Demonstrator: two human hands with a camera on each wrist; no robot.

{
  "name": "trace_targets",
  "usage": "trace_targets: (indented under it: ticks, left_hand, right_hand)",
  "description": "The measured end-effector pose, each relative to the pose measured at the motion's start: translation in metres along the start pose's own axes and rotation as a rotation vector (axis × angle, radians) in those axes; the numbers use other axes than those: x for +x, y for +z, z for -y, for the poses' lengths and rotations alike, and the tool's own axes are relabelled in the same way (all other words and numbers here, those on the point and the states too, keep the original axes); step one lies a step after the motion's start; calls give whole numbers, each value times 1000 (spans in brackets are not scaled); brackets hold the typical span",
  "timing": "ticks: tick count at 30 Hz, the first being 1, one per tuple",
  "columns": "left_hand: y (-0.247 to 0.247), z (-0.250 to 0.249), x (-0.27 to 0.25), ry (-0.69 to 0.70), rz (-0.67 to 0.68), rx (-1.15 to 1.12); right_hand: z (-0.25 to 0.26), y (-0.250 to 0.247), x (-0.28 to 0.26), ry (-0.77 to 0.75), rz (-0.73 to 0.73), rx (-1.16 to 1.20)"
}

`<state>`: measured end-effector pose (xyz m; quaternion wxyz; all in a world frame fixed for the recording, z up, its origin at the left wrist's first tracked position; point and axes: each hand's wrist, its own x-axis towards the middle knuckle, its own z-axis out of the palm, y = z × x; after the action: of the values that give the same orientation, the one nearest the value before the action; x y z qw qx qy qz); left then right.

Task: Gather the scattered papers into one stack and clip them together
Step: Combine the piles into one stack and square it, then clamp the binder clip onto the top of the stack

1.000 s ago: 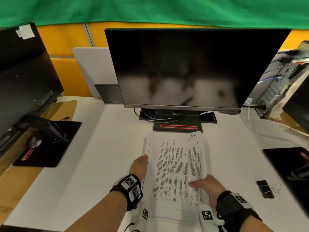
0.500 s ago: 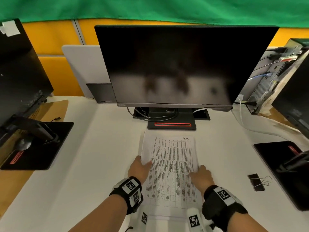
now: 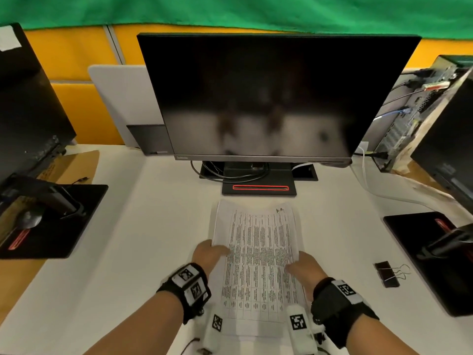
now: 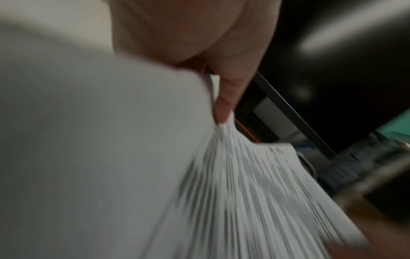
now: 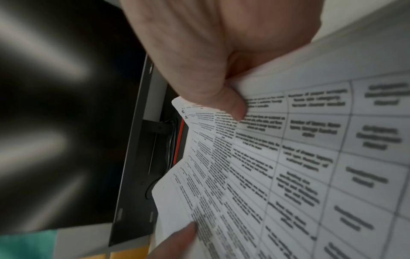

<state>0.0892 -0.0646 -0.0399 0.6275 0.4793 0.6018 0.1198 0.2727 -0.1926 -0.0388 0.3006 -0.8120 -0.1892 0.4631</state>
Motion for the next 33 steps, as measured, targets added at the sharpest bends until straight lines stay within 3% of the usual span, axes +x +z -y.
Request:
trace_targets:
  ticks: [4, 8, 10, 12, 14, 16, 19, 22, 27, 31, 33]
  left_hand:
    - [-7, -9, 66, -54, 63, -28]
    - [0, -30, 65, -33, 11, 23]
    - [3, -34, 56, -7, -27, 43]
    - [5, -29, 61, 31, -34, 40]
    - [8, -30, 56, 50, -50, 55]
    - [10, -31, 50, 79, -62, 68]
    - [11, -31, 49, 113, -68, 84]
    - [11, -30, 47, 131, -77, 76]
    - [13, -28, 45, 123, -67, 52]
    - [8, -26, 45, 110, -73, 26]
    - [7, -24, 45, 111, -80, 8]
  right_hand:
    - [-4, -2, -1, -17, 6, -59]
    - [1, -5, -6, -72, -25, -119]
    - [3, -22, -13, -130, -165, -324]
    - [3, -51, -20, -155, -442, -541]
    - [-3, -85, -23, -61, -661, -683]
    - [-11, -114, -27, 126, -725, -705]
    - [-26, -143, -26, 349, -709, -579]
    - [-35, -156, -25, 372, -598, -598]
    - [-13, -153, -22, 203, -514, -683]
    - [42, -136, -16, -66, -407, -493]
    - [66, -121, -12, -180, -287, -274]
